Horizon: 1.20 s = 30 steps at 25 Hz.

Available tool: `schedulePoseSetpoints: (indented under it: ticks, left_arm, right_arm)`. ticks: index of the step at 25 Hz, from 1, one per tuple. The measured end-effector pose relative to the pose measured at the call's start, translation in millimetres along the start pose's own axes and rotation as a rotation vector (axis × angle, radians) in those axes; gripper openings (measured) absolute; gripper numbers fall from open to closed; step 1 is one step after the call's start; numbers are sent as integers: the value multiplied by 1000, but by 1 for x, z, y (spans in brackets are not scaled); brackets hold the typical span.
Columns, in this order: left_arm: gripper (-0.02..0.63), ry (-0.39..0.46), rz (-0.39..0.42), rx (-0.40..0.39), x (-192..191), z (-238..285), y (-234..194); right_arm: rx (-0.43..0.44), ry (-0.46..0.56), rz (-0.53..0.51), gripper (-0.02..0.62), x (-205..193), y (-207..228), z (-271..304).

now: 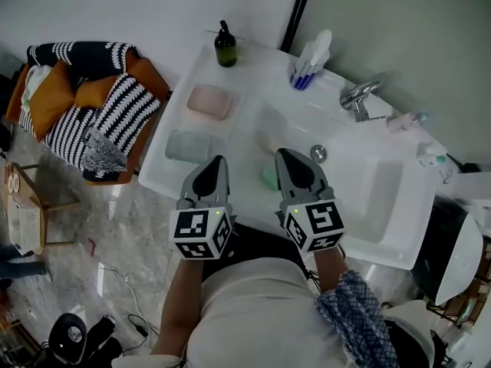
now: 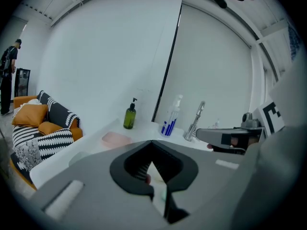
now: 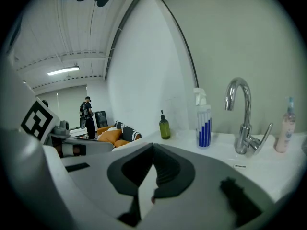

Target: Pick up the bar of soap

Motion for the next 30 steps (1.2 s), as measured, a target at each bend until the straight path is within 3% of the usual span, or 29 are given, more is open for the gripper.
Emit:
schedulePoseSetpoints:
  ticks: [5,16,30]
  left_arm:
    - [8,9,7,-11,3,0,3]
    - [8,26,21,-27,6,0,8]
    - [8,38,42,-12,9,0,6]
  right_arm:
    - [3,-26,-49,15,-2,-7,2]
    - [31,-49,-29,15,-16,-10,4]
    - [-1,-100,-74,15,-27,-3,4]
Point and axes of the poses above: the fingertips, and each gripper's own axes: z forward along the fingers, y to its right, x out of its top, the point moved 1 cm from there along -z, backward along the fingers, and after that the axes turned 15 degrees about x, right-handed, at the moved point
